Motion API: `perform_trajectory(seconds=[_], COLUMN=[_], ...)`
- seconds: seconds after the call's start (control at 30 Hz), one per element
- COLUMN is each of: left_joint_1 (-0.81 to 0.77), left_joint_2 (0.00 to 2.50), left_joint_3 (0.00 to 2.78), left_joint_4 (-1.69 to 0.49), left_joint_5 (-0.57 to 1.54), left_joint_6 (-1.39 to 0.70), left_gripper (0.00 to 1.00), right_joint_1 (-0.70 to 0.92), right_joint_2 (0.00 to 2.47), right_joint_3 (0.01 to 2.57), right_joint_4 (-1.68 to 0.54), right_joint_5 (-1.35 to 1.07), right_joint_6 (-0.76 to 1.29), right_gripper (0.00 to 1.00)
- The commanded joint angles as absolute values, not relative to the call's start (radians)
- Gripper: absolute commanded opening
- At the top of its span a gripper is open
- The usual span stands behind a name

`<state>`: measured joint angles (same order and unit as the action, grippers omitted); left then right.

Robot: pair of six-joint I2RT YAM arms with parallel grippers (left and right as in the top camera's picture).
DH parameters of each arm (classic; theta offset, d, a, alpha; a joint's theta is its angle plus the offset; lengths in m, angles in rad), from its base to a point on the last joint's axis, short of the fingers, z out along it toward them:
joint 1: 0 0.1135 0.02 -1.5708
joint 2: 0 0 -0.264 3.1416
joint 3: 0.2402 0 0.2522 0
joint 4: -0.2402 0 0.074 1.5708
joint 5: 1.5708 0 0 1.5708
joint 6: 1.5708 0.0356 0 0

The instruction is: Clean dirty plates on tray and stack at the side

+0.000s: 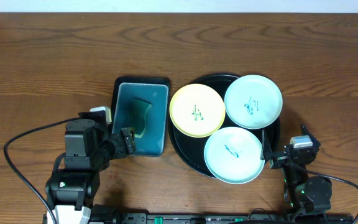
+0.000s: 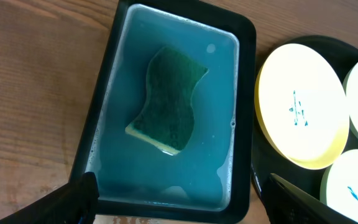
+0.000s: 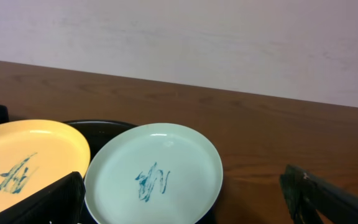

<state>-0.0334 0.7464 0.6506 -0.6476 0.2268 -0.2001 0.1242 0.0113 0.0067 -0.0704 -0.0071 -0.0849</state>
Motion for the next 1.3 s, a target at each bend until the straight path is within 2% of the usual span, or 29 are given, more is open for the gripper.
perform_trajectory(seconds=[0.0,0.67,0.97,1.27], left_joint_1=[-0.027,-0.027,-0.027,-0.027], left_joint_2=[0.75,0.75,0.75,0.75], left_joint_3=[0.675,0.675,0.675,0.675], left_joint_4=[-0.652,-0.65,-0.651,-0.65], left_joint_5=[0.232,0.231,0.231,0.231], left_joint_6=[-0.204,-0.204,-0.204,-0.204], left_gripper=[0.85,0.85,0.85,0.85], right_joint_1=[0.133,0.133,0.133,0.132], right_joint_2=[0.007,0.01,0.02,0.082], right_joint_3=[0.006,0.006,0.016,0.138], right_joint_4=[-0.075,-0.076,-0.095,-0.307], right_joint_5=[-0.008,-0.012,-0.007,-0.005], right_joint_6=[-0.094,-0.09,0.115,0.207], right_gripper=[0.99,0.99,0.99,0.99])
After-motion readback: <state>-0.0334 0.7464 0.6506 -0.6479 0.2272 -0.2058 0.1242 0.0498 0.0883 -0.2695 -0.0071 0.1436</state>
